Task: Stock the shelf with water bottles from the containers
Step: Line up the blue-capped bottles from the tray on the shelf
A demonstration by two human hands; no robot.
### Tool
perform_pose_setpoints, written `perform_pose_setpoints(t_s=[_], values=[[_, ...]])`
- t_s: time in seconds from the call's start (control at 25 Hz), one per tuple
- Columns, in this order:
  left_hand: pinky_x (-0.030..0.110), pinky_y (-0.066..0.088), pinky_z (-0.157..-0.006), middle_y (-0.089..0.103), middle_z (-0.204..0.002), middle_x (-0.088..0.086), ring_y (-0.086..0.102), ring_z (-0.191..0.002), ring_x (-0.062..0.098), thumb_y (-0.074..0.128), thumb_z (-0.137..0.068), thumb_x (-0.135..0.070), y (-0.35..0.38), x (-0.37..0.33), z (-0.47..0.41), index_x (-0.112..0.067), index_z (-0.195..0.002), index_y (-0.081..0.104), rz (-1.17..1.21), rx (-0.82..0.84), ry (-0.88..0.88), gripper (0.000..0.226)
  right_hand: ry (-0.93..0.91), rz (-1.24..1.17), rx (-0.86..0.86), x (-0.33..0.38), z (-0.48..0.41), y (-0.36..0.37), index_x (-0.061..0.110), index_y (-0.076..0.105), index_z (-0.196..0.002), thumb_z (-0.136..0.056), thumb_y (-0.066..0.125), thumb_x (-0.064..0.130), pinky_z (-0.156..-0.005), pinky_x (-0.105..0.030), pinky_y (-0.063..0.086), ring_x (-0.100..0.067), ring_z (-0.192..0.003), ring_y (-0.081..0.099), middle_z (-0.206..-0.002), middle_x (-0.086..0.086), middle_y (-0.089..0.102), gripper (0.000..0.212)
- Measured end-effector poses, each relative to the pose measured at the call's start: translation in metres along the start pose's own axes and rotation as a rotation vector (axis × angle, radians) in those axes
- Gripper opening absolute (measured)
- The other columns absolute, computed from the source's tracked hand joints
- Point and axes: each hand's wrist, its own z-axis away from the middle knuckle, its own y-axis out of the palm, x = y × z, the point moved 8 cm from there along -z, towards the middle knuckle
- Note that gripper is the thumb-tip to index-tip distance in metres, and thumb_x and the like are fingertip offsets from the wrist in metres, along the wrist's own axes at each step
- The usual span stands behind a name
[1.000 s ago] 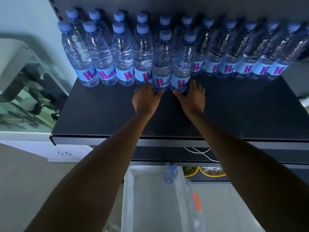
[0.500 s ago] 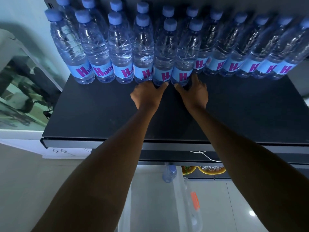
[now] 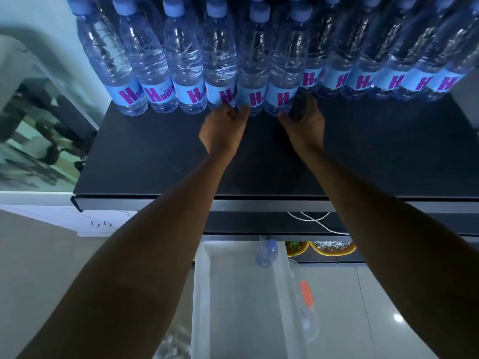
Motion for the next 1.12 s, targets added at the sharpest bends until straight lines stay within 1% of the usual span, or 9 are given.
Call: perform_pose_setpoints(t_s=[0.16,0.28,0.36,0.52,0.6,0.72,0.8,0.92,1.12], values=[[0.025,0.040,-0.062,0.054,-0.062,-0.011,0.052,-0.060,0.001,0.065,-0.090,-0.041,-0.006,0.010,0.027,-0.021,-0.068,0.051,0.331,0.057,0.071,0.033,-0.028,-0.035,0.099,0.010,0.020,-0.004,0.021,0.057,-0.134,-0.085,0.069,0.037,-0.081,-0.047,0.058,-0.014,-0.078,0.063,-0.087,-0.002,0.066,0.053],[0.026,0.041,-0.067,0.051,-0.071,-0.007,0.052,-0.071,0.009,0.067,-0.089,-0.026,-0.019,0.003,0.082,-0.010,-0.070,0.055,0.424,-0.011,0.187,0.028,-0.103,-0.046,0.155,0.018,0.072,-0.008,0.021,0.063,-0.127,-0.085,0.066,0.042,-0.087,-0.052,0.053,-0.019,-0.090,0.062,-0.083,0.008,0.062,0.047],[0.023,0.042,-0.069,0.048,-0.079,-0.007,0.052,-0.076,0.013,0.065,-0.090,-0.015,-0.031,-0.005,0.131,-0.005,-0.075,0.057,0.436,-0.072,0.315,0.020,-0.252,-0.050,0.162,0.032,0.120,-0.022,0.018,0.065,-0.121,-0.088,0.066,0.032,-0.089,-0.050,0.048,-0.017,-0.092,0.059,-0.086,0.009,0.060,0.036],[0.011,0.035,-0.066,0.050,-0.090,0.014,0.044,-0.073,-0.001,0.062,-0.090,-0.001,-0.038,0.012,0.223,0.002,-0.080,0.057,0.407,-0.165,0.422,0.012,-0.486,-0.109,0.199,0.028,0.214,-0.054,0.006,0.068,-0.103,-0.088,0.065,0.005,-0.078,-0.036,0.042,-0.017,-0.084,0.052,-0.086,-0.003,0.060,0.015],[0.013,0.036,-0.064,0.051,-0.098,0.018,0.046,-0.074,0.005,0.060,-0.090,-0.005,-0.017,0.047,0.258,0.002,-0.086,0.059,0.333,-0.137,0.329,0.009,-0.466,-0.125,0.288,-0.006,0.249,-0.052,0.003,0.067,-0.097,-0.088,0.063,0.001,-0.076,-0.033,0.043,-0.020,-0.082,0.053,-0.087,-0.006,0.060,0.010],[0.024,0.052,-0.065,0.054,-0.113,0.009,0.058,-0.082,0.014,0.064,-0.089,-0.018,0.036,0.127,0.298,-0.008,-0.104,0.059,0.154,-0.047,0.023,0.019,-0.181,-0.049,0.454,-0.093,0.281,-0.023,0.004,0.066,-0.105,-0.088,0.063,0.006,-0.073,-0.032,0.049,-0.019,-0.082,0.057,-0.096,-0.007,0.063,0.018],[0.036,0.059,-0.078,0.055,-0.125,0.005,0.064,-0.093,0.022,0.069,-0.090,-0.027,0.078,0.180,0.321,-0.014,-0.119,0.056,0.015,0.092,-0.214,0.034,0.056,0.079,0.541,-0.152,0.288,0.001,0.003,0.063,-0.118,-0.086,0.066,0.008,-0.085,-0.040,0.051,-0.023,-0.096,0.062,-0.111,-0.014,0.066,0.033],[0.042,0.051,-0.098,0.049,-0.144,0.007,0.057,-0.123,0.031,0.070,-0.090,-0.038,0.141,0.220,0.344,-0.017,-0.142,0.045,-0.092,0.344,-0.404,0.062,0.295,0.218,0.684,-0.215,0.287,0.028,0.005,0.049,-0.143,-0.085,0.069,0.011,-0.099,-0.036,0.044,-0.034,-0.122,0.058,-0.135,-0.021,0.059,0.061],[0.041,0.046,-0.097,0.054,-0.143,0.010,0.055,-0.129,0.032,0.066,-0.085,-0.039,0.208,0.219,0.309,-0.019,-0.146,0.039,-0.034,0.479,-0.487,0.070,0.303,0.271,0.892,-0.242,0.269,0.080,0.017,0.040,-0.153,-0.090,0.070,0.017,-0.097,-0.027,0.042,-0.027,-0.130,0.055,-0.143,-0.011,0.058,0.070]])
